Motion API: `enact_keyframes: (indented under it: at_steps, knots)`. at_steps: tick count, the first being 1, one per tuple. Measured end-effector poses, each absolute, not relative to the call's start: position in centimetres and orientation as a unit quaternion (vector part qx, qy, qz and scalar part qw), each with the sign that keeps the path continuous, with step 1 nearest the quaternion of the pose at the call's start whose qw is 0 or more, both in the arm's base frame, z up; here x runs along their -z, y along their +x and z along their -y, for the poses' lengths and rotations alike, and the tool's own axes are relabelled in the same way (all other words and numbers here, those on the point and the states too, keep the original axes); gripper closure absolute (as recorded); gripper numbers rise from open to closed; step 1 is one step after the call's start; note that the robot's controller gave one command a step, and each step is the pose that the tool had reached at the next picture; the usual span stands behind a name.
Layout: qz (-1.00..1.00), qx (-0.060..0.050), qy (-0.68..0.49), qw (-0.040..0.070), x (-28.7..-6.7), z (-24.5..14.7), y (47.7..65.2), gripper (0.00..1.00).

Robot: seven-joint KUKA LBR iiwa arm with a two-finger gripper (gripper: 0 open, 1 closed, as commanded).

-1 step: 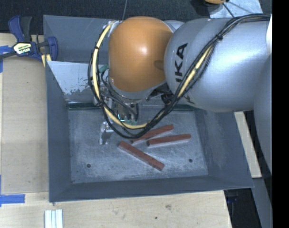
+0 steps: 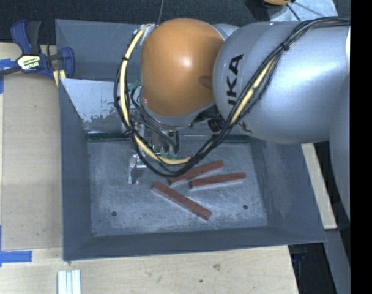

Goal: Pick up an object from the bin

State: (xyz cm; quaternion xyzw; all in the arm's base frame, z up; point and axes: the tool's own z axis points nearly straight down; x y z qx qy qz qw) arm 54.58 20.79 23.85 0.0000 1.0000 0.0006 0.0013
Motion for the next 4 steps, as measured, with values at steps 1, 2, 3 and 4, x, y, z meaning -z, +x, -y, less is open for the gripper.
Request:
enact_keyframes:
  at_steps: [1, 2, 3, 4]
  knots:
    - [-1.0, -0.002, -0.007, 0.004, -18.8, -18.7, 55.1, 0.0]
    - [-1.0, -0.001, -0.006, 0.003, -13.7, -15.6, 57.5, 0.0]
    - [-1.0, 0.001, -0.016, -0.002, -11.2, -13.3, 55.6, 0.0]
    - [-0.998, 0.0, 0.063, 0.002, -8.8, -9.5, 57.3, 1.0]
